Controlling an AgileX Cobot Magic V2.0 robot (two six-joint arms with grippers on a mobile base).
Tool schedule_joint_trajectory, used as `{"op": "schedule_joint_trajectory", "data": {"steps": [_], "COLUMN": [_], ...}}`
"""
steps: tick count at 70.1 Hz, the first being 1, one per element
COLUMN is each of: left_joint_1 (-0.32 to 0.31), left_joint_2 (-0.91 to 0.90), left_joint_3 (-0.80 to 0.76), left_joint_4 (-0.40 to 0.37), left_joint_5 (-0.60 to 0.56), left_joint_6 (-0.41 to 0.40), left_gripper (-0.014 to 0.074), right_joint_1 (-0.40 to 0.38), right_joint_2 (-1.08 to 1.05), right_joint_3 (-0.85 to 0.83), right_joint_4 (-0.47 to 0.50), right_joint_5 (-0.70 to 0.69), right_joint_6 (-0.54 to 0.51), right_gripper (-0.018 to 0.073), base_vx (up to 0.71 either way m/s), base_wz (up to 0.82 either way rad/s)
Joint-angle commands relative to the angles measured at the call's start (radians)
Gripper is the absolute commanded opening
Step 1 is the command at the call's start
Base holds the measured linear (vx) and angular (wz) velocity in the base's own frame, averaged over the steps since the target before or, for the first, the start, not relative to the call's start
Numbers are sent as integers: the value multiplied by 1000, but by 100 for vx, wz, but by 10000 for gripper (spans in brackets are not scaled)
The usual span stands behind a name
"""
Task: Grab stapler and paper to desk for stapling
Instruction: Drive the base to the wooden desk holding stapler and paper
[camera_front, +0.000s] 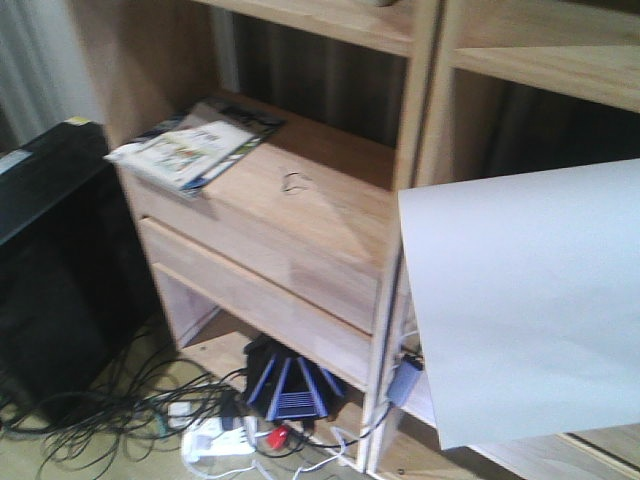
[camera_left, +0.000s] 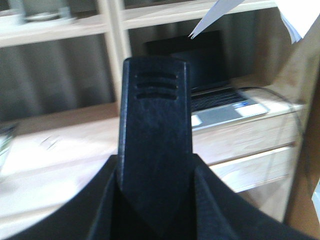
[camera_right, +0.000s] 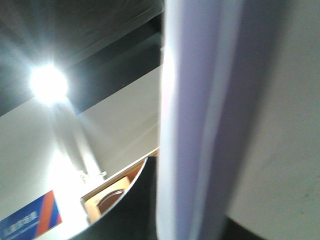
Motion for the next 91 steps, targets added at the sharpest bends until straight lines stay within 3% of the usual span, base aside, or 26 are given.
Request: {"op": "schedule_joint_trajectory", "data": {"steps": [1, 91], "left_joint_1": [-4, -4], "left_joint_2": [15, 15], "left_joint_3": [-24, -24], "left_joint_4": [-25, -25], "left_joint_5": [-118, -118], "left_joint_6": [-1, -1], "left_gripper": [-6, -6], "right_joint_1": [-8, -8], "right_joint_2": [9, 9], "right_joint_3": [-30, -30], "right_joint_4": [19, 19], "right_joint_5": [-28, -28], "right_joint_6": [-5, -5], "right_gripper": [-6, -6], "base_vx": [-10, -7], "base_wz": [40, 39]}}
